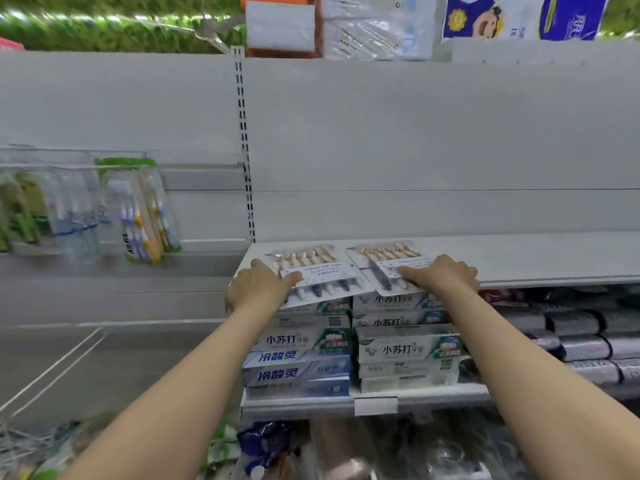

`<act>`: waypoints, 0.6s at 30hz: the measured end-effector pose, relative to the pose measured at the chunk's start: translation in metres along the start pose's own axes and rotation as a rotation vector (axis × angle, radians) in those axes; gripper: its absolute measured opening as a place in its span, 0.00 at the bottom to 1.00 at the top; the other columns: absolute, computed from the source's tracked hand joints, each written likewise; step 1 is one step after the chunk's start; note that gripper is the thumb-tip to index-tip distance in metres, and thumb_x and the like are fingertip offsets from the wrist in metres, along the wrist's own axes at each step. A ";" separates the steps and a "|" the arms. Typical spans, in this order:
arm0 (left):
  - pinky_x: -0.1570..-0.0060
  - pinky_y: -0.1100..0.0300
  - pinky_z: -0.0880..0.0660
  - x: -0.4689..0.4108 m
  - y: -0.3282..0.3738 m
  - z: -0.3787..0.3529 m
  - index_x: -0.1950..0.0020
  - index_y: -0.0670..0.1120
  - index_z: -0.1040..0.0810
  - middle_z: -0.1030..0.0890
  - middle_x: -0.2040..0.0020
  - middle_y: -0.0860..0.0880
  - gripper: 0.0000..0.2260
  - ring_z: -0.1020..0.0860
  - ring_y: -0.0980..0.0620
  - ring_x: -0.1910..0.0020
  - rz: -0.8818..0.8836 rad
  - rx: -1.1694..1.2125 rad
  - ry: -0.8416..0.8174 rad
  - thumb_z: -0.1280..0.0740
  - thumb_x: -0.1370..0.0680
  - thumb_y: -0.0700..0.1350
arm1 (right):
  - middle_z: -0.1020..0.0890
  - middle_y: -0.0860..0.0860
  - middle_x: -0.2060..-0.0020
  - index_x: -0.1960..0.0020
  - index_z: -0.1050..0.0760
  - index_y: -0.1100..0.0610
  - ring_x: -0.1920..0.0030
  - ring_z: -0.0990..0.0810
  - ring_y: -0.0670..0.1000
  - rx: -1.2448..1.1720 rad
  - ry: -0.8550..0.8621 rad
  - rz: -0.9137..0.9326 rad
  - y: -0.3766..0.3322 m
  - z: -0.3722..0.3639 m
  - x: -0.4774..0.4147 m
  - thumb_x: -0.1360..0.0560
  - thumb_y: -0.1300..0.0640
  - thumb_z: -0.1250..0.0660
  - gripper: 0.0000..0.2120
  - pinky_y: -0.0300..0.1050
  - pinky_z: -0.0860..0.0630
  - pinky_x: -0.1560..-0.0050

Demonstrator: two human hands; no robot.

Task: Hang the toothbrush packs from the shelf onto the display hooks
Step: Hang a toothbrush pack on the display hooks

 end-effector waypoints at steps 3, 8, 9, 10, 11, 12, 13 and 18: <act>0.54 0.54 0.27 0.005 -0.001 -0.002 0.33 0.42 0.30 0.21 0.38 0.42 0.43 0.22 0.39 0.43 0.039 0.025 -0.055 0.44 0.30 0.77 | 0.32 0.63 0.30 0.29 0.33 0.59 0.30 0.37 0.64 -0.003 -0.032 -0.046 0.005 0.002 -0.003 0.36 0.24 0.31 0.49 0.59 0.33 0.33; 0.56 0.51 0.20 -0.006 -0.008 -0.017 0.36 0.40 0.28 0.19 0.46 0.41 0.43 0.19 0.40 0.53 0.151 0.479 -0.155 0.28 0.38 0.71 | 0.28 0.62 0.33 0.31 0.32 0.60 0.31 0.35 0.63 0.001 -0.051 -0.055 0.013 0.006 -0.006 0.40 0.21 0.32 0.53 0.53 0.37 0.49; 0.57 0.53 0.22 -0.001 -0.007 -0.016 0.35 0.40 0.29 0.20 0.44 0.41 0.39 0.20 0.40 0.50 0.164 0.545 -0.146 0.24 0.34 0.65 | 0.27 0.61 0.34 0.32 0.31 0.60 0.32 0.34 0.63 -0.007 -0.039 -0.060 0.014 0.008 -0.007 0.40 0.21 0.32 0.53 0.52 0.39 0.51; 0.56 0.53 0.25 0.004 -0.005 -0.014 0.34 0.39 0.31 0.21 0.41 0.42 0.37 0.22 0.40 0.46 0.177 0.605 -0.137 0.22 0.33 0.59 | 0.26 0.61 0.35 0.33 0.30 0.60 0.33 0.34 0.63 -0.005 -0.038 -0.069 0.015 0.011 -0.007 0.41 0.21 0.32 0.52 0.53 0.39 0.51; 0.53 0.52 0.25 0.008 -0.006 -0.015 0.32 0.39 0.33 0.23 0.38 0.42 0.38 0.23 0.40 0.43 0.202 0.670 -0.143 0.20 0.33 0.54 | 0.26 0.62 0.36 0.34 0.29 0.60 0.34 0.34 0.63 0.003 -0.039 -0.076 0.017 0.012 -0.009 0.41 0.21 0.32 0.52 0.53 0.40 0.51; 0.48 0.50 0.24 0.010 -0.006 -0.016 0.29 0.40 0.35 0.25 0.35 0.43 0.40 0.24 0.40 0.40 0.227 0.755 -0.156 0.19 0.33 0.50 | 0.26 0.62 0.36 0.35 0.28 0.60 0.34 0.33 0.64 0.018 -0.046 -0.078 0.018 0.014 -0.010 0.42 0.20 0.32 0.52 0.53 0.41 0.51; 0.43 0.47 0.24 0.013 -0.007 -0.017 0.26 0.41 0.38 0.26 0.33 0.43 0.42 0.25 0.40 0.37 0.248 0.843 -0.165 0.18 0.33 0.47 | 0.26 0.62 0.36 0.35 0.28 0.60 0.34 0.33 0.64 0.026 -0.058 -0.081 0.020 0.014 -0.013 0.42 0.20 0.33 0.52 0.53 0.41 0.50; 0.33 0.41 0.29 0.022 -0.018 -0.017 0.21 0.44 0.44 0.31 0.27 0.42 0.43 0.28 0.40 0.32 0.294 1.098 -0.172 0.23 0.29 0.36 | 0.26 0.61 0.35 0.35 0.28 0.61 0.32 0.34 0.62 0.065 -0.057 -0.071 0.017 0.019 -0.001 0.35 0.24 0.33 0.46 0.54 0.38 0.37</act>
Point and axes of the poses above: each hand's wrist, its own x-axis away from the middle knuckle, its own z-axis out of the back of the hand, y = z × x, the point moved 1 cm from there along -x, towards the middle knuckle
